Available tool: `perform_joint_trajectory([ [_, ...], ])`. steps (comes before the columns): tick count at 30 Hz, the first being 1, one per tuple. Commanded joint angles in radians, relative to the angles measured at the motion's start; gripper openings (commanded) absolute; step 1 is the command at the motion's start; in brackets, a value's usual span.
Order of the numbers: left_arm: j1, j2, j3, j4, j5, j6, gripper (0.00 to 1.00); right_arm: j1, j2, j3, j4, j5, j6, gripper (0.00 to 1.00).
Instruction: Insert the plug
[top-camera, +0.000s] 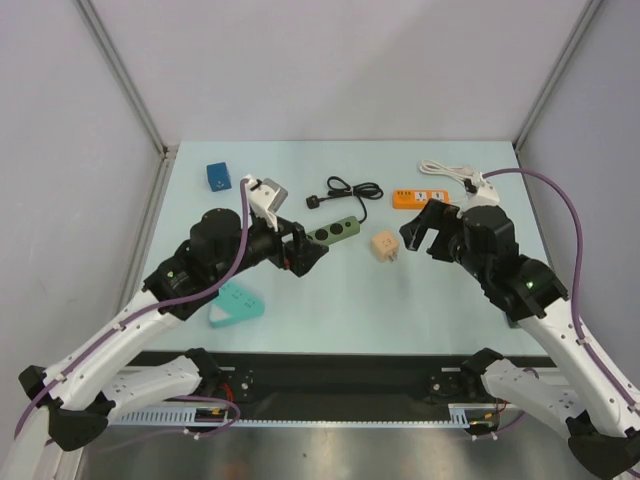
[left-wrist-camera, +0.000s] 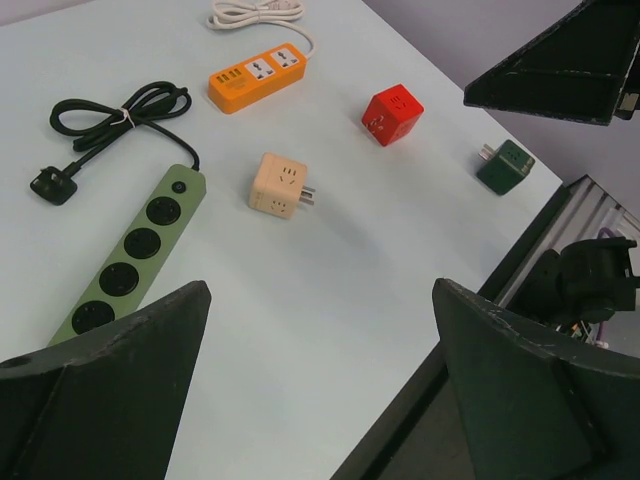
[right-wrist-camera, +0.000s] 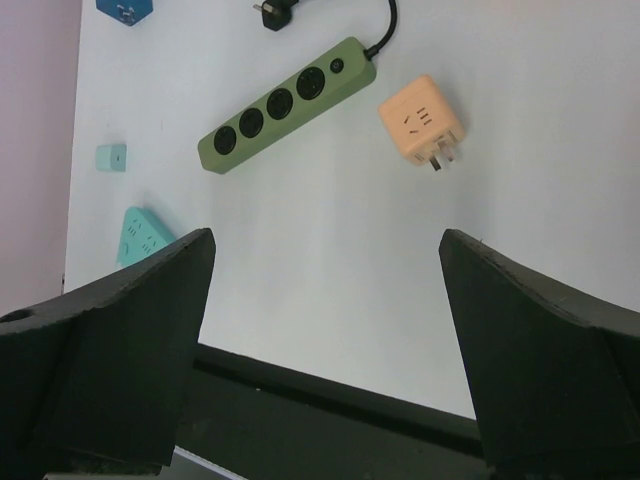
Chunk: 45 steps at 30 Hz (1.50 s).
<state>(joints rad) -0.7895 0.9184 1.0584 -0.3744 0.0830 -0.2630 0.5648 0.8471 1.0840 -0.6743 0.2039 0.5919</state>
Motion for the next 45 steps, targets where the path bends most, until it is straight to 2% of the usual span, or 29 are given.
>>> perform_joint_trajectory([
  [1,0.004,0.003,0.023,0.043,-0.019,-0.025,1.0,-0.006,-0.002,0.021,0.036,-0.006,-0.02,1.0],
  [5,0.004,0.026,0.041,0.043,-0.06,-0.06,1.0,-0.011,-0.019,0.019,0.045,0.0,-0.021,1.0],
  [8,0.01,0.066,0.058,0.006,-0.207,-0.125,1.0,-0.014,-0.034,0.007,0.059,0.005,-0.023,1.0],
  [9,0.021,0.082,0.087,-0.064,-0.247,-0.145,1.0,-0.014,-0.039,-0.01,0.074,0.005,-0.026,1.0],
  [10,0.066,0.103,0.106,-0.114,-0.308,-0.169,1.0,-0.014,-0.043,-0.019,0.082,0.005,-0.024,1.0],
  [11,0.108,0.121,0.126,-0.164,-0.305,-0.217,1.0,-0.016,-0.054,-0.03,0.093,0.003,-0.026,1.0],
  [12,0.158,0.147,0.12,-0.24,-0.28,-0.235,0.99,-0.016,-0.06,-0.05,0.111,0.002,-0.024,1.0],
  [13,0.255,0.157,0.105,-0.265,-0.209,-0.245,0.97,-0.016,-0.063,-0.061,0.119,-0.009,-0.026,1.0],
  [14,0.291,0.165,0.083,-0.28,-0.186,-0.237,0.89,-0.017,-0.068,-0.068,0.127,-0.017,-0.027,1.0],
  [16,0.338,0.189,0.026,-0.333,-0.19,-0.22,0.85,-0.017,-0.079,-0.091,0.15,-0.034,-0.049,1.0],
  [19,0.361,0.206,-0.018,-0.452,-0.307,-0.274,0.84,-0.022,-0.077,-0.105,0.173,-0.076,-0.09,1.0],
  [20,0.374,0.197,-0.034,-0.483,-0.386,-0.376,0.87,-0.023,-0.072,-0.105,0.176,-0.089,-0.102,1.0],
  [22,0.432,0.147,-0.101,-0.537,-0.414,-0.48,0.89,-0.025,-0.051,-0.102,0.182,-0.112,-0.124,1.0],
  [24,0.473,0.116,-0.158,-0.531,-0.429,-0.565,0.89,-0.026,-0.04,-0.102,0.185,-0.123,-0.129,1.0],
  [26,0.576,0.105,-0.173,-0.502,-0.465,-0.617,0.94,-0.029,-0.026,-0.101,0.191,-0.149,-0.129,1.0],
  [27,0.617,0.111,-0.176,-0.482,-0.485,-0.628,0.94,-0.032,-0.023,-0.102,0.202,-0.164,-0.129,1.0],
  [28,0.704,0.118,-0.178,-0.454,-0.494,-0.64,0.93,-0.032,-0.022,-0.102,0.206,-0.193,-0.129,1.0],
  [30,0.786,0.186,-0.186,-0.319,-0.442,-0.622,0.9,-0.034,-0.02,-0.113,0.232,-0.247,-0.126,1.0],
  [31,0.861,0.229,-0.176,-0.304,-0.431,-0.627,0.88,-0.034,-0.02,-0.114,0.237,-0.271,-0.118,1.0],
  [33,0.909,0.369,-0.115,-0.301,-0.389,-0.604,0.88,-0.037,-0.022,-0.111,0.24,-0.29,-0.112,0.99],
  [36,0.915,0.518,-0.026,-0.342,-0.431,-0.584,0.89,-0.036,-0.034,-0.113,0.242,-0.294,-0.107,1.0],
  [39,0.947,0.585,0.0,-0.341,-0.396,-0.642,0.92,-0.037,-0.043,-0.113,0.246,-0.3,-0.109,1.0],
  [44,0.94,0.639,0.098,-0.304,-0.319,-0.573,0.89,-0.04,-0.043,-0.11,0.251,-0.296,-0.129,1.0],
  [45,0.894,0.633,0.115,-0.294,-0.324,-0.538,0.89,-0.04,-0.04,-0.108,0.249,-0.284,-0.133,1.0],
])
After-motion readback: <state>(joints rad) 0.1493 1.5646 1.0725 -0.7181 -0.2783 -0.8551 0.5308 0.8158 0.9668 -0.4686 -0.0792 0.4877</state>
